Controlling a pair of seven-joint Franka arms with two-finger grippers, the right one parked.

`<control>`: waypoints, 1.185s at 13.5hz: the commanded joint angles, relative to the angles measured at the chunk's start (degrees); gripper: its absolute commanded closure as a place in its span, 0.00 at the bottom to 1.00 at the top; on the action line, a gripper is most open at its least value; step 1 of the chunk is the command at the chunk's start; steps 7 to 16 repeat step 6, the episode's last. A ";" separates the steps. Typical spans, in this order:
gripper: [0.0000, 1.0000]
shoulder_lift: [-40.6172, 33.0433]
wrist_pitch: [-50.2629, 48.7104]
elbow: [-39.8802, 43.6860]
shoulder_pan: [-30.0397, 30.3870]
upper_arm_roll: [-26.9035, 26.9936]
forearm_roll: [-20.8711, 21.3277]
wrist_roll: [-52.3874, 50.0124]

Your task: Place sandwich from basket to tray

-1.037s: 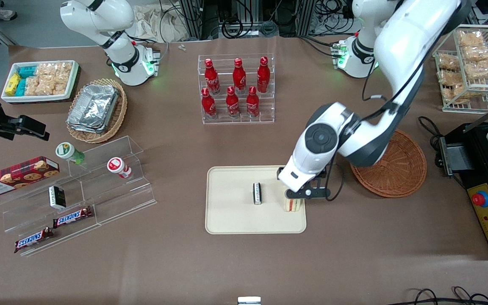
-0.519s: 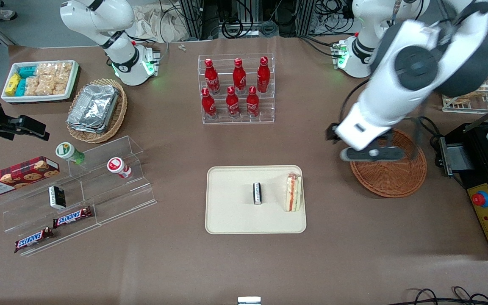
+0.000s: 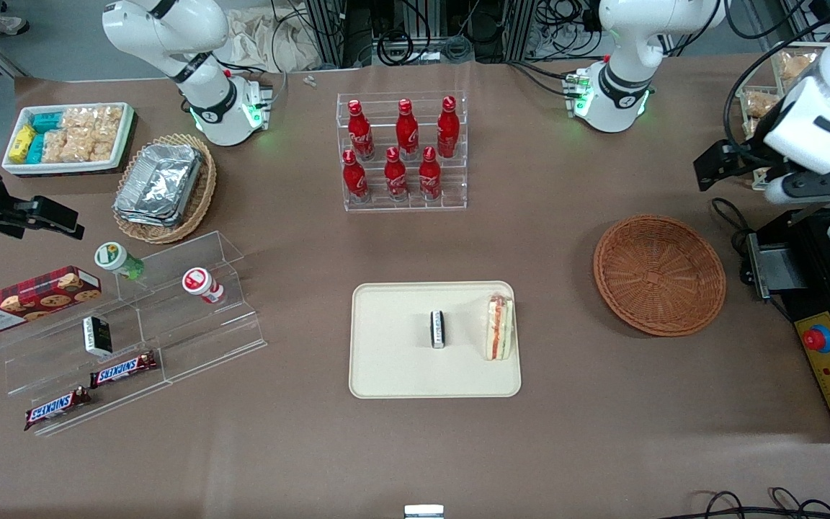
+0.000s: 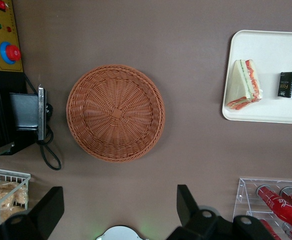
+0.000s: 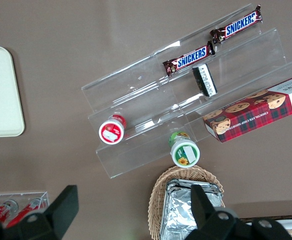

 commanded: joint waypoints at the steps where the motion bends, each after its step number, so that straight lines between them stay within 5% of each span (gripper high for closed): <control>1: 0.00 1.33 0.10 1.60 -0.36 -0.11 -0.85 -0.27; 16: 0.00 4.59 0.01 5.75 -0.36 -0.29 -0.77 0.00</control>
